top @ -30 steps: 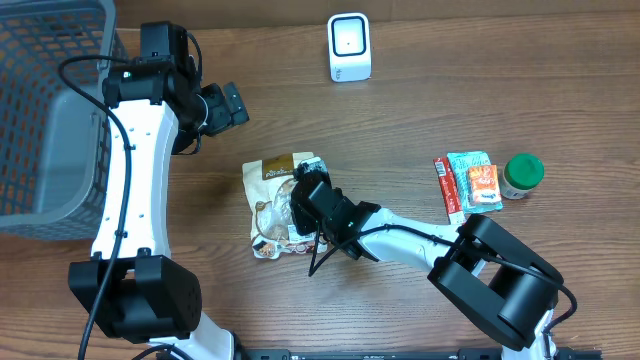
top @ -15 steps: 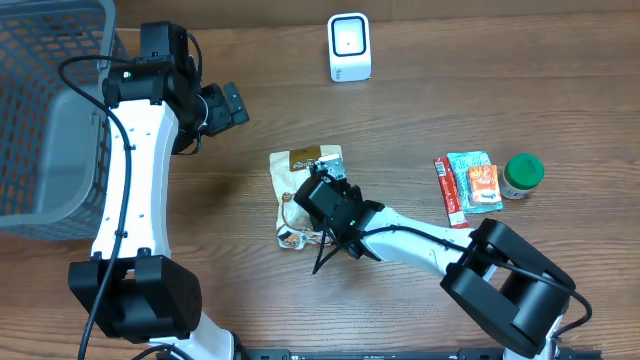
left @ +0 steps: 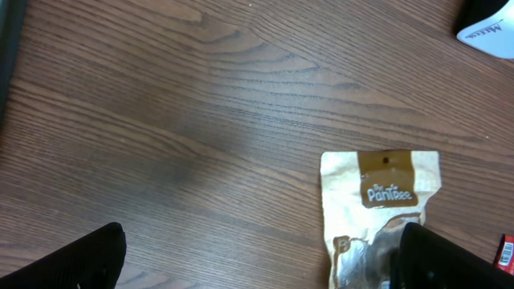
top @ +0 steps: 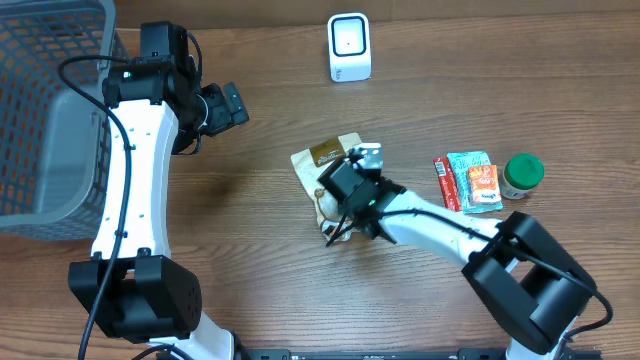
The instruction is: Scan the item barcode
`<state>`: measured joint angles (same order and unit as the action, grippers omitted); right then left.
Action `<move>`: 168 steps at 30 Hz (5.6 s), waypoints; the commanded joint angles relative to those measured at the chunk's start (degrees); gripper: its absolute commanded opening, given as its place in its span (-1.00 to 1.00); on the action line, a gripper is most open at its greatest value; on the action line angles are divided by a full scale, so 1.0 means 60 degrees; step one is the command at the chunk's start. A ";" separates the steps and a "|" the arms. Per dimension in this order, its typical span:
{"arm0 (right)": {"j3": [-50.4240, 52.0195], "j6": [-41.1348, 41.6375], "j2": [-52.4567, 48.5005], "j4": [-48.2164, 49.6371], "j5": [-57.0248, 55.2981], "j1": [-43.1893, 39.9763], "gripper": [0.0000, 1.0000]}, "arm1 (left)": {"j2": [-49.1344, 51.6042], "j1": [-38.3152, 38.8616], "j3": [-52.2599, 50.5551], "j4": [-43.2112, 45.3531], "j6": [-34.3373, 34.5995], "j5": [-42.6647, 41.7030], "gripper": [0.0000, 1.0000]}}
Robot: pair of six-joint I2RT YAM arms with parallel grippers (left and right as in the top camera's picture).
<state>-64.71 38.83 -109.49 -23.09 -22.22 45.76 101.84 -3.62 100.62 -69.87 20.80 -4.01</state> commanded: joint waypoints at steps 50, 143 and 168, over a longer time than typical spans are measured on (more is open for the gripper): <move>-0.0477 -0.0306 0.1424 -0.2240 0.4750 -0.1253 0.40 | -0.0197 0.0062 0.0124 0.0004 -0.0113 0.0022 0.99; -0.1093 -0.3577 0.1151 -0.1555 0.6859 -0.3581 0.98 | -0.0146 0.2506 -0.6025 0.3563 0.0229 -0.2215 0.59; -0.1086 -0.3810 0.1082 -0.0437 0.5850 -0.3577 1.00 | 0.0758 0.3643 -0.6033 0.4852 0.2856 -0.1067 0.68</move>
<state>-70.17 16.47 -103.98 -26.65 13.56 24.10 103.81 18.61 64.82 -41.63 35.73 -10.98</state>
